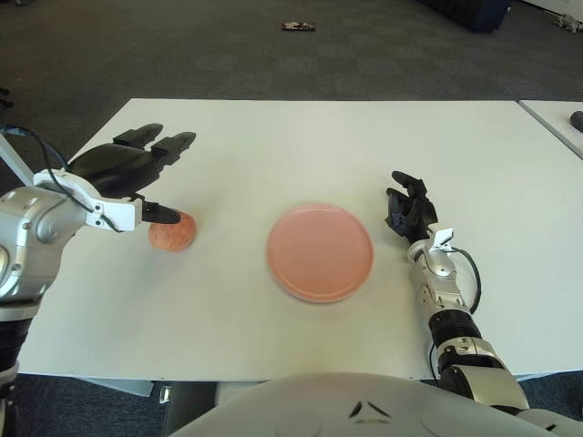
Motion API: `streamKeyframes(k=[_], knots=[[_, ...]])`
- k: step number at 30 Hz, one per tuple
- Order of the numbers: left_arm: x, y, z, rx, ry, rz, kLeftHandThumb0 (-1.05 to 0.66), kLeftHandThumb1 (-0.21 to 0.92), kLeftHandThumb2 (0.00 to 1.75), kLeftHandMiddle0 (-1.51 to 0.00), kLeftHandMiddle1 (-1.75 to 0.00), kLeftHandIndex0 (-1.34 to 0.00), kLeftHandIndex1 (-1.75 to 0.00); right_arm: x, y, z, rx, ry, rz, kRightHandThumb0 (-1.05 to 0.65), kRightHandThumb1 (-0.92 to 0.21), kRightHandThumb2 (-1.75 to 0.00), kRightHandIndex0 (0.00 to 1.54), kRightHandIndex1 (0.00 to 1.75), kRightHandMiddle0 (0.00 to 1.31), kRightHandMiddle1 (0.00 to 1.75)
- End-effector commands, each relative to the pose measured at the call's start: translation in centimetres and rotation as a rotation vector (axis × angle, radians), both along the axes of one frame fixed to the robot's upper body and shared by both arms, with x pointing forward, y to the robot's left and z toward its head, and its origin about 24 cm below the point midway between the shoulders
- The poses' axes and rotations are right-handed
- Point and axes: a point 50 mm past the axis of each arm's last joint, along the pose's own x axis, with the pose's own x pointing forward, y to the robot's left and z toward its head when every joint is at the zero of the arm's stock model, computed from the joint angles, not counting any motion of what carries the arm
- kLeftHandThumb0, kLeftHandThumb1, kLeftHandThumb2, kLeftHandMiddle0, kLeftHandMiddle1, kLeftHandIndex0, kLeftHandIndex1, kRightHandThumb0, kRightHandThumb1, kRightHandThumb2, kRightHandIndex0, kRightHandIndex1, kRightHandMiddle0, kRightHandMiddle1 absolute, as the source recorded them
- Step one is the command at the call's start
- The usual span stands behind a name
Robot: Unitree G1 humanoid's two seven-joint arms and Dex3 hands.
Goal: Put the apple into the plate.
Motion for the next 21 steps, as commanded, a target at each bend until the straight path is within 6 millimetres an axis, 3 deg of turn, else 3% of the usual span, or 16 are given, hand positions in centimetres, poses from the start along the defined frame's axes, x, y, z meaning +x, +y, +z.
streamKeyframes(k=[1,21], knots=[[0.5,0.4,-0.5,0.034,0.009,0.022,-1.05,0.92,0.15,0.00,0.00,0.00,0.00,-1.1,0.0,-2.1,0.012,0.117,-0.003,-0.45,-0.68,-0.91,0.21,0.79,0.00,0.87],[1.9,0.7,-2.6,0.119,0.098,0.026,-1.05,0.92,0.17,0.00,0.00,0.00,0.00,-1.1,-0.1,-2.1,0.032,0.119,-0.007,-0.47,-0.70,-0.91,0.21,0.80,0.00,0.91]])
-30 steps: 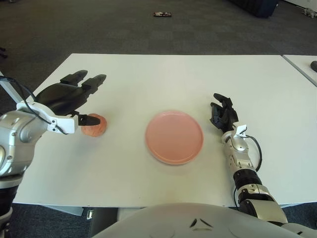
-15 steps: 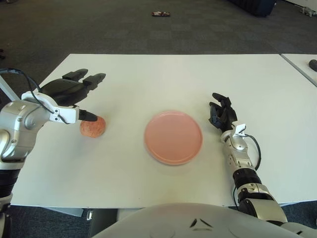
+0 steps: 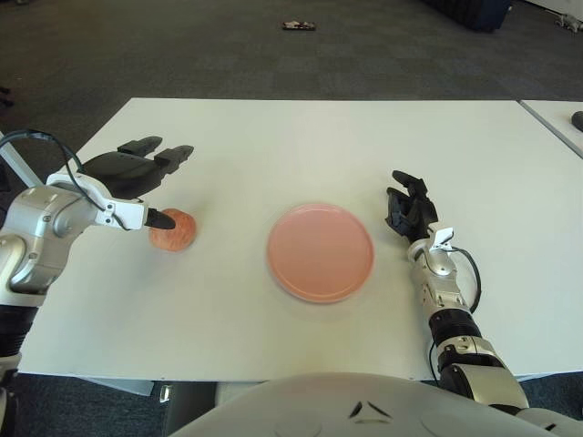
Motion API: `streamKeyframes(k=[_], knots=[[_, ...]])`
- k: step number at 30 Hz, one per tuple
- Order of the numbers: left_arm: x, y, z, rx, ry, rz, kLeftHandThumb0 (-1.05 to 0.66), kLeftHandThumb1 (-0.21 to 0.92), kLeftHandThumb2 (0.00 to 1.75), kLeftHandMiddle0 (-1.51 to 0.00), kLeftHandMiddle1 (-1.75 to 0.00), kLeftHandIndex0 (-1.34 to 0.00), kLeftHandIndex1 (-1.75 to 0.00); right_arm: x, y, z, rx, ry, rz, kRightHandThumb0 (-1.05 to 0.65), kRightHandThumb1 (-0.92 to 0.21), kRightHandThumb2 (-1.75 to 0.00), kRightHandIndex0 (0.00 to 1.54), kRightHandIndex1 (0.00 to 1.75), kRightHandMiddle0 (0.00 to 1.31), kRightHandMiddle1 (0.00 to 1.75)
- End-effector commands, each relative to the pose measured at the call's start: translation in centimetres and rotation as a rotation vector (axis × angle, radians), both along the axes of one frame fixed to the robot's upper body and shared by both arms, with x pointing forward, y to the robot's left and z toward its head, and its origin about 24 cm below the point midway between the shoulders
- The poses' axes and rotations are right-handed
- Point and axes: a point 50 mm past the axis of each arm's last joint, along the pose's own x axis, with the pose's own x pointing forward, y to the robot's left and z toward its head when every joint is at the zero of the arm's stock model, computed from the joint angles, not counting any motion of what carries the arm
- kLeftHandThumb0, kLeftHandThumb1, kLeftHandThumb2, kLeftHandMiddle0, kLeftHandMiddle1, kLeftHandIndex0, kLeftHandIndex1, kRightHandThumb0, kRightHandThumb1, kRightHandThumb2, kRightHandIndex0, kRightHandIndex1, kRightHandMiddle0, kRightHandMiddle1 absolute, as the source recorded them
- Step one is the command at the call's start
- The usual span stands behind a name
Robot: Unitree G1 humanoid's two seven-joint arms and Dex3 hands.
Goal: Put the apple into the plate.
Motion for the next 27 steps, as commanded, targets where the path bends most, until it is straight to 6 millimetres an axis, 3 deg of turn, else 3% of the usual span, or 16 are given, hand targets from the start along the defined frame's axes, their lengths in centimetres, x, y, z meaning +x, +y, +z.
streamKeyframes(k=[1,27], knots=[[0.7,-0.1,-0.2,0.033,0.000,0.005,-1.05,0.92,0.16,0.00,0.00,0.00,0.00,-1.2,0.0,-2.1,0.029,0.119,-0.005,-0.47,-0.71,-0.91,0.21,0.80,0.00,0.91],[1.7,-0.5,-3.2,0.206,0.139,0.007,-1.05,0.92,0.19,0.00,0.00,0.00,0.00,-1.3,-0.6,-2.2,0.044,0.111,-0.019,-0.48,-0.72,-0.89,0.20,0.81,0.00,0.98]])
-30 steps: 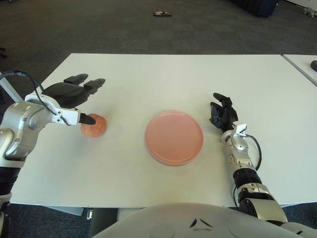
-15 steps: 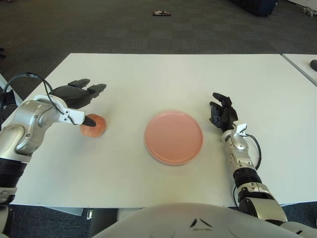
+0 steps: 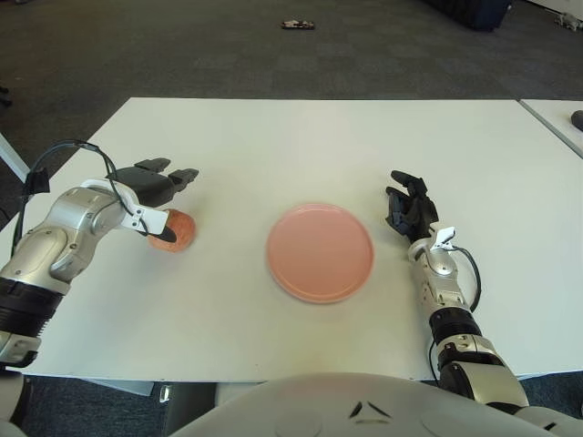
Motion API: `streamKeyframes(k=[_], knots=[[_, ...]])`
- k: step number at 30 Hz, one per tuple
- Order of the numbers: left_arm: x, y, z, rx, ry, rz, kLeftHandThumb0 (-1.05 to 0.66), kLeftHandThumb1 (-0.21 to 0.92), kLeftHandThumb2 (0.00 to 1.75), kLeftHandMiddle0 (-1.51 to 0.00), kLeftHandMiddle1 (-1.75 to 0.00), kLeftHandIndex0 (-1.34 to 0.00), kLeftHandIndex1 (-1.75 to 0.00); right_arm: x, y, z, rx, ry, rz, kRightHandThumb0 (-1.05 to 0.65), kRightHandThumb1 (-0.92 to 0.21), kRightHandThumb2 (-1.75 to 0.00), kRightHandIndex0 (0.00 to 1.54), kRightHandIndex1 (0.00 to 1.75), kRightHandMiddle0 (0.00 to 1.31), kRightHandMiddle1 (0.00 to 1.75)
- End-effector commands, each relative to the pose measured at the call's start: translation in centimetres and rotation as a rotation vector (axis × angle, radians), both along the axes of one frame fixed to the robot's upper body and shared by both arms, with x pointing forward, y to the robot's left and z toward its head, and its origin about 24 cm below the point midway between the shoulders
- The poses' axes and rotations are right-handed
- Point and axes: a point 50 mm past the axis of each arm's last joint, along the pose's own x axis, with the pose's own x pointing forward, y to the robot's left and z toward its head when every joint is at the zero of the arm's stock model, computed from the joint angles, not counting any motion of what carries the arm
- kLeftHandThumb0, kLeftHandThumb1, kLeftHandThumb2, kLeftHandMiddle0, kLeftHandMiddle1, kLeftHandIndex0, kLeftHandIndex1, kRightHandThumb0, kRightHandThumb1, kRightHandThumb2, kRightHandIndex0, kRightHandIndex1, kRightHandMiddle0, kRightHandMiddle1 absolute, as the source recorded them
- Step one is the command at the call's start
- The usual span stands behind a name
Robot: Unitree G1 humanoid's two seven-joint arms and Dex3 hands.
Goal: Put the apple into the plate.
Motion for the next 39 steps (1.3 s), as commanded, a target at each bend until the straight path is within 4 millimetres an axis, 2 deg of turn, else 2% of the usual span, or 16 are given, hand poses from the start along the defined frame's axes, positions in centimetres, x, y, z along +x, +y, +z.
streamKeyframes(k=[1,39], knots=[[0.4,0.1,0.2,0.039,0.000,0.008,-1.05,0.92,0.19,0.00,0.00,0.00,0.00,-1.4,-0.2,-2.3,0.028,0.118,-0.015,-0.48,-0.72,-0.89,0.20,0.81,0.00,0.98],[0.4,-0.5,-2.0,0.175,0.082,0.052,-1.05,0.92,0.24,0.00,0.00,0.00,0.00,-1.2,-0.5,-2.3,0.026,0.115,-0.015,-0.48,-0.71,-0.88,0.21,0.83,0.00,1.04]])
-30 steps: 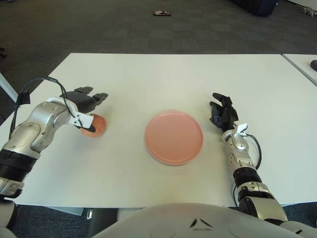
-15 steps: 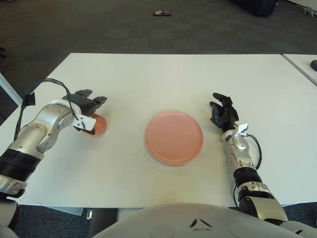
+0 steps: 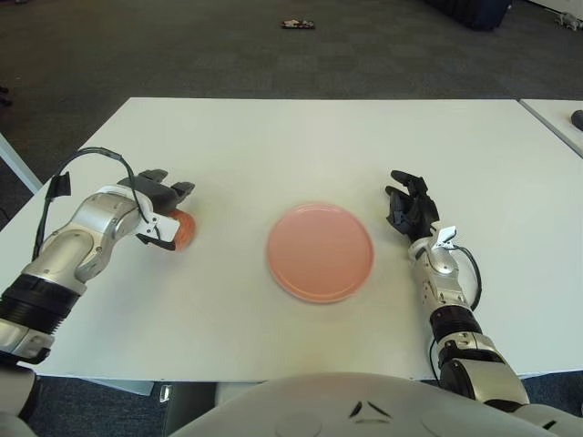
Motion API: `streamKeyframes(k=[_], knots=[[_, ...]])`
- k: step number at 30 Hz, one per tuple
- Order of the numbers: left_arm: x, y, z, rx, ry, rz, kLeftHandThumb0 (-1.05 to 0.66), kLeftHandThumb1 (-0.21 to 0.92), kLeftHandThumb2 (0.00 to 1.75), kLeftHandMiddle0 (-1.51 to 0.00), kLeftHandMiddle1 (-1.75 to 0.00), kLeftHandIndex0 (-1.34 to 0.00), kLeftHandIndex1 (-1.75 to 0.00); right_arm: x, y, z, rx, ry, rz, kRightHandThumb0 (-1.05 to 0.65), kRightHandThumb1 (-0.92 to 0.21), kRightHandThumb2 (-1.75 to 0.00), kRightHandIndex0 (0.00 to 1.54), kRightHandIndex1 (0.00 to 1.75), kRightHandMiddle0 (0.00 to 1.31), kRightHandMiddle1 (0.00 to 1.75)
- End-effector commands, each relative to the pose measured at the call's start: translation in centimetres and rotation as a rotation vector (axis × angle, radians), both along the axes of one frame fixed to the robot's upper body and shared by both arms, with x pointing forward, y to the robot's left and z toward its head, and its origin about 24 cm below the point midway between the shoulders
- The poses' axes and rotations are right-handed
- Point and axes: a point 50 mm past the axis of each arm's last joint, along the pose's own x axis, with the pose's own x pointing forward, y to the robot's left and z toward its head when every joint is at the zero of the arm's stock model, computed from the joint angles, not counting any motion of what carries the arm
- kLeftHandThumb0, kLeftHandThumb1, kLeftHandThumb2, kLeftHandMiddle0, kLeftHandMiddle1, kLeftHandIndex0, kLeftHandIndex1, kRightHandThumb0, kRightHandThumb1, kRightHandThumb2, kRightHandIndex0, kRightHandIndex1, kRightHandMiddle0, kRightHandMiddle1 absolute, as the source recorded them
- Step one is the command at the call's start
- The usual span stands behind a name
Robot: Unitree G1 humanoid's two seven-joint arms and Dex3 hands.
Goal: Put the apple into the plate.
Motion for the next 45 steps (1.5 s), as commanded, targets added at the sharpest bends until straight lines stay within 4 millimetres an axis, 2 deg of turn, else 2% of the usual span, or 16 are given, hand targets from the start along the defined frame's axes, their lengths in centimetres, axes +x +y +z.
streamKeyframes(k=[1,14,25,36,45], knots=[[0.3,-0.2,0.1,0.021,0.004,0.006,-1.05,0.92,0.24,0.00,0.00,0.00,0.00,-1.4,-0.3,-2.2,0.013,0.117,-0.019,-0.48,-0.71,-0.88,0.21,0.83,0.00,1.04],[0.3,-1.6,0.9,0.049,0.058,0.031,-1.05,0.92,0.25,0.00,0.00,0.00,0.00,-1.2,-0.5,-2.1,0.010,0.115,-0.022,-0.49,-0.71,-0.88,0.21,0.83,0.00,1.04],[0.6,-2.0,0.6,0.048,0.152,0.102,-1.00,0.92,0.25,0.00,0.00,0.00,0.00,-1.3,-0.6,-2.0,0.008,0.111,-0.031,-0.49,-0.72,-0.88,0.23,0.84,0.00,1.03],[0.3,-2.2,0.5,0.032,0.179,0.083,-0.98,0.91,0.26,-0.13,-0.07,0.00,0.00,-1.4,-0.5,-1.9,0.002,0.107,-0.030,-0.51,-0.74,-0.86,0.22,0.83,0.00,1.02],[0.5,-2.3,-0.1,0.036,0.200,0.052,-0.96,0.90,0.24,-0.16,-0.09,0.00,0.00,-1.4,-0.5,-1.9,-0.004,0.109,-0.029,-0.52,-0.74,-0.85,0.22,0.84,0.00,1.01]])
